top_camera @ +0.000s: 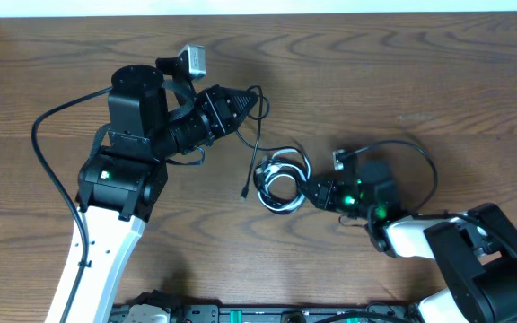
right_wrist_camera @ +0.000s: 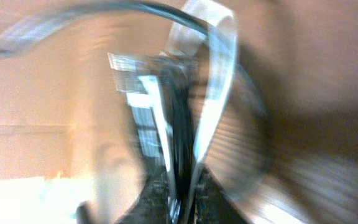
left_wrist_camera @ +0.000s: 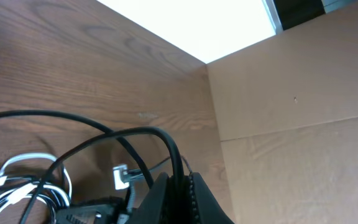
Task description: Untangle cables
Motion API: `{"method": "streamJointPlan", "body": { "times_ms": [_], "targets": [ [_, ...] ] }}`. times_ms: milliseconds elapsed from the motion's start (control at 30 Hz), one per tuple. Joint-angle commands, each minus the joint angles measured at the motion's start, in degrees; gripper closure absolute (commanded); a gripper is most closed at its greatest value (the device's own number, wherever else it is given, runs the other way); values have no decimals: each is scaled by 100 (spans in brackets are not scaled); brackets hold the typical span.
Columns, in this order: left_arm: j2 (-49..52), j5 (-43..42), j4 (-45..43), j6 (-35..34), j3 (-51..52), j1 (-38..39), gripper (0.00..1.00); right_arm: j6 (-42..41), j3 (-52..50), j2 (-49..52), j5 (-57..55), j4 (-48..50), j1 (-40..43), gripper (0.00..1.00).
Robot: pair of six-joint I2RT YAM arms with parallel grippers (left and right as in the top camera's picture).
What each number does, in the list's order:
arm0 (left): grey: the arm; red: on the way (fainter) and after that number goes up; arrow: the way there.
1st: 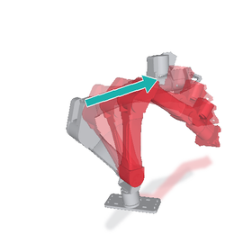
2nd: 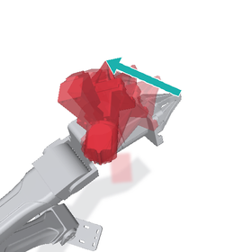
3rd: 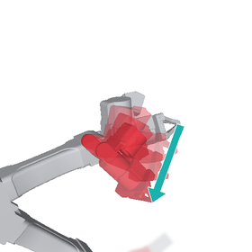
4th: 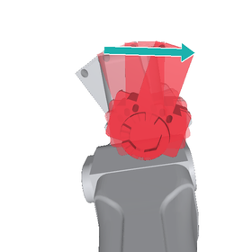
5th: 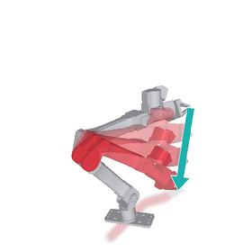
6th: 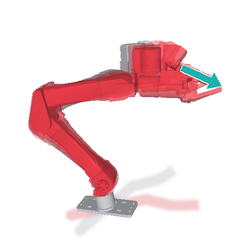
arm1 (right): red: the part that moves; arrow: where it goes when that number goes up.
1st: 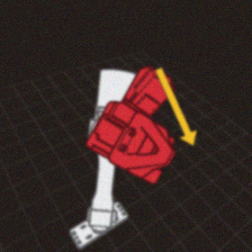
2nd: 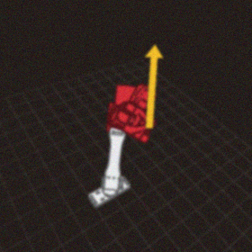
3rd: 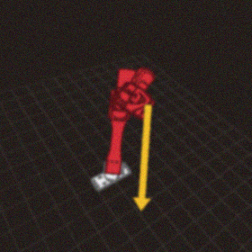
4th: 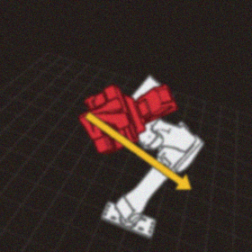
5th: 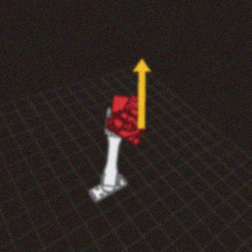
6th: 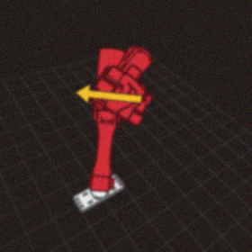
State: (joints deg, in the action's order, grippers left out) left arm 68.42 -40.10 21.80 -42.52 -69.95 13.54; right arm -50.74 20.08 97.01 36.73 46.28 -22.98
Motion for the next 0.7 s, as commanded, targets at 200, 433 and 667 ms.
{"method": "streamJointPlan", "body": {
  "times_ms": [200, 433, 667],
  "targets": [
    [13, -461, 33, 396, -133, -35, 93, -28, 7, -417, 2006, 758, 839, 62],
    [15, -452, 70, 420, -133, -35, 92, 131, 7, -494, 1987, 308, 1244, 59],
    [17, -439, 422, 717, -133, -35, 93, 800, 7, -494, 925, -1108, 1344, 57]
  ]
}}
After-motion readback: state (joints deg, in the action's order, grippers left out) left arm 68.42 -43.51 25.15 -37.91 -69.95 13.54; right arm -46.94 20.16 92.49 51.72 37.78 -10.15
